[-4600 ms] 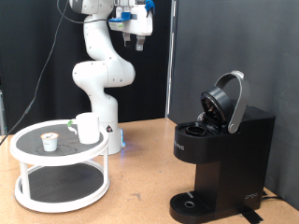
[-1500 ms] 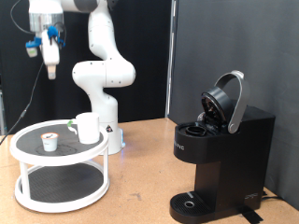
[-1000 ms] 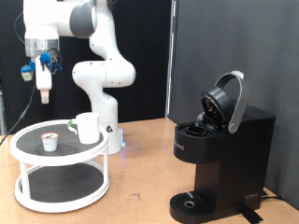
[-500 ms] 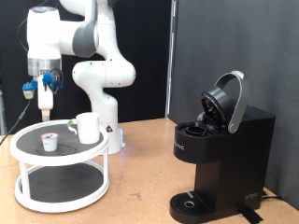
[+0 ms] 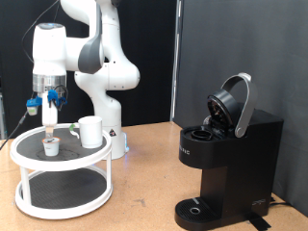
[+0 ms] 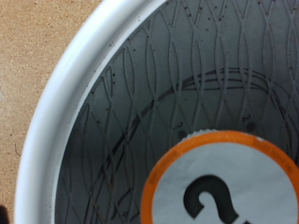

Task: Make a cup of coffee with the keurig machine

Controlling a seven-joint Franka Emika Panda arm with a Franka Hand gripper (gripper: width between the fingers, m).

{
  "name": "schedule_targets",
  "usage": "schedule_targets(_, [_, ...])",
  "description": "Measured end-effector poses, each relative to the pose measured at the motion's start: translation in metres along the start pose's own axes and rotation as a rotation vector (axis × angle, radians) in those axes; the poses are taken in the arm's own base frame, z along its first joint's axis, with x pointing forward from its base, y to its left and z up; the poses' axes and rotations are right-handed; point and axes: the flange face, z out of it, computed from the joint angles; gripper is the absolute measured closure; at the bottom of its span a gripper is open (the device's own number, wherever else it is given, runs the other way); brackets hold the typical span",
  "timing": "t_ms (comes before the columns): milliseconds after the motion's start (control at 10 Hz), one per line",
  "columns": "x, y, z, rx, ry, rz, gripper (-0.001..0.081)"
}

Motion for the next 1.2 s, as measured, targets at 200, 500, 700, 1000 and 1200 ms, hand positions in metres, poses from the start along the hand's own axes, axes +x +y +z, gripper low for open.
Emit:
schedule_targets(200, [0.001, 0.001, 0.01, 0.005, 0.0, 0.002, 0.0072])
schedule_targets(500, [0.001, 0.008, 0.024, -0.001, 0.003, 0.001, 0.0072])
schedule_targets(700, [0.0, 0.012, 0.029, -0.006, 0.002, -0.002, 0.0072])
schedule_targets(1000, [0.0, 0.015, 0.032, -0.013, 0.003, -0.003, 0.027])
schedule_targets(1200, [0.0, 0.015, 0.032, -0.012, 0.002, -0.002, 0.0405])
